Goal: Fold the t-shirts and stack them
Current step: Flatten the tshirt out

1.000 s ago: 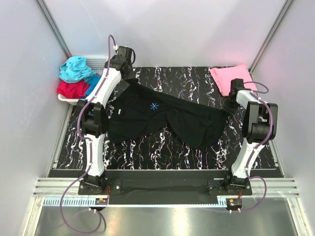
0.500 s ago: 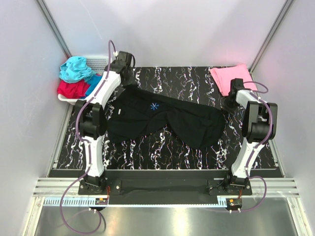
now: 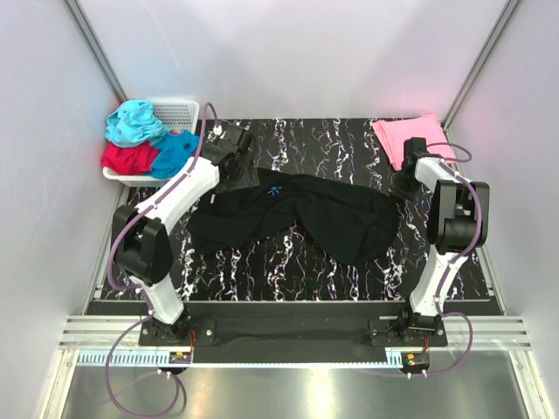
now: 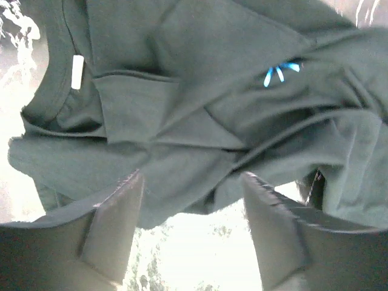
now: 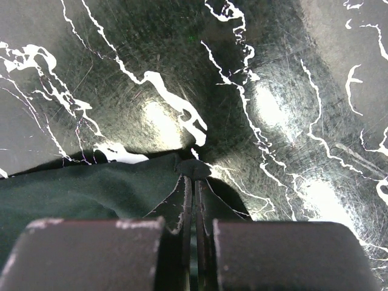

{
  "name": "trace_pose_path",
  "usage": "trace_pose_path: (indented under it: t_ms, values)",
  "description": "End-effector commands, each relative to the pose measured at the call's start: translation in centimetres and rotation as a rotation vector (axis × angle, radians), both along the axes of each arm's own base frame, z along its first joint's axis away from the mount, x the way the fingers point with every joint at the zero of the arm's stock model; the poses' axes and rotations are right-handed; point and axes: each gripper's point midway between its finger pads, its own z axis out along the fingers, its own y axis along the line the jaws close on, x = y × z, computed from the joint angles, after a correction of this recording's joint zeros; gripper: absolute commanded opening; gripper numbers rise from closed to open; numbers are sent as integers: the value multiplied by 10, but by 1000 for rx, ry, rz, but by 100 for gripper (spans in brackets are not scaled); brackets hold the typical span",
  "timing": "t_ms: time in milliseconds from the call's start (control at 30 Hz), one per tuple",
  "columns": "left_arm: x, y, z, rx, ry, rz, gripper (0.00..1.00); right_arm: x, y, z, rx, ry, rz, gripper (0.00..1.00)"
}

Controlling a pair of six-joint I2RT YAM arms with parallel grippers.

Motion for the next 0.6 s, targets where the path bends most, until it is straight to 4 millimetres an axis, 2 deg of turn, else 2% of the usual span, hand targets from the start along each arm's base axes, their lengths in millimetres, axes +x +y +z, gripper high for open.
trace_pose_path:
  t_ms: [0, 200, 333, 400, 500, 567]
  values:
    - [-2, 2, 16, 12, -65, 30, 75, 11, -3, 25, -36, -55, 3, 0]
    - [19, 1, 14, 44, -73, 35, 74, 10, -2, 30, -38, -64, 4, 0]
    - [33, 8, -6, -1, -14, 80, 67, 6, -4, 38, -50, -78, 2, 0]
    - [34, 7, -14, -40, 20, 85, 60, 5, -6, 40, -59, -82, 0, 0]
    - [35, 15, -29, -59, 57, 127, 59, 4, -6, 45, -63, -91, -2, 0]
    - [32, 28, -39, -64, 83, 176, 58, 3, -6, 44, -61, -88, -2, 0]
